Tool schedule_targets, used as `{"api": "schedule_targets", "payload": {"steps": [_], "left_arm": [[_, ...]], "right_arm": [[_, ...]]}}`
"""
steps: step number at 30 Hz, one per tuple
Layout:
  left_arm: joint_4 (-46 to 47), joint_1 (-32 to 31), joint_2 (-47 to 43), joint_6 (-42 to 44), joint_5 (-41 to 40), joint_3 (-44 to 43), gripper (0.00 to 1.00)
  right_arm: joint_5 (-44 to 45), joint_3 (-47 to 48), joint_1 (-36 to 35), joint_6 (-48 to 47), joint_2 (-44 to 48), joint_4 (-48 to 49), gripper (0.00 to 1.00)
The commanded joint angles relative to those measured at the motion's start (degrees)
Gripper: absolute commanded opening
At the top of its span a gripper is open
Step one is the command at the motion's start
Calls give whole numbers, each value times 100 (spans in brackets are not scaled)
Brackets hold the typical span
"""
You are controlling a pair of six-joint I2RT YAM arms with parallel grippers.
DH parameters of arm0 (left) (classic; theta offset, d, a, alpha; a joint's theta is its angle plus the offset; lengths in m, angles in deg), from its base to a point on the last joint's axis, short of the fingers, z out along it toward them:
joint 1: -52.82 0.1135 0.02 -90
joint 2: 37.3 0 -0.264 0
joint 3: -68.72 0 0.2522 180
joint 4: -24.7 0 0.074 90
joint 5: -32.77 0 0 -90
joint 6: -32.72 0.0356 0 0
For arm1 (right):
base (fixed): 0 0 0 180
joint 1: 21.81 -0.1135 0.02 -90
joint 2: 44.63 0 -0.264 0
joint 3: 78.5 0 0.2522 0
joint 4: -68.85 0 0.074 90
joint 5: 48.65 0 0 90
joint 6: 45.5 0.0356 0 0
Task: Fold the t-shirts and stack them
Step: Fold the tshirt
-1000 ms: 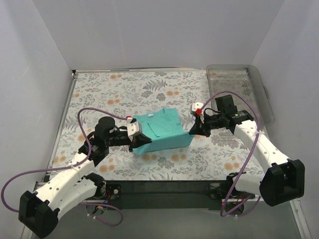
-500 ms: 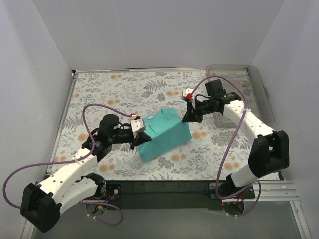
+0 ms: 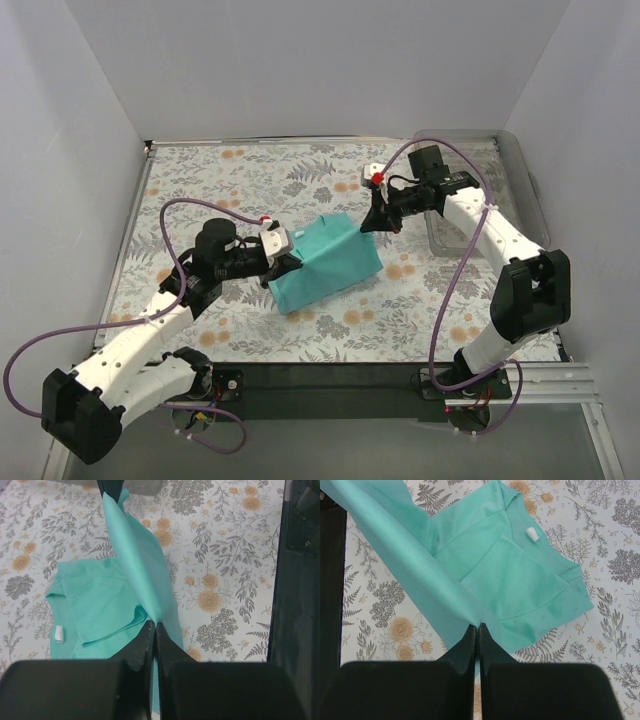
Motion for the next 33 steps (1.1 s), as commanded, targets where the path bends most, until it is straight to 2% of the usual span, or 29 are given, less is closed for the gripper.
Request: {"api": "schedule_targets", "payload": {"steps": [1,8,20,33], "left_arm": [[-26,-15,-131,108,-92,-426,0],[-246,-7,53,425,-286,-558,0],[52,353,255,434,-611,-286,0],[456,1021,782,416,-189,-145,0]], "right_arm": [[-327,364,-14,-83,135,-46,1],[-362,751,-14,66,-181,-11,1],[-345,1419,-22,181,-1025,-11,1],[-266,2166,-119,321,-1921,-11,1]]}}
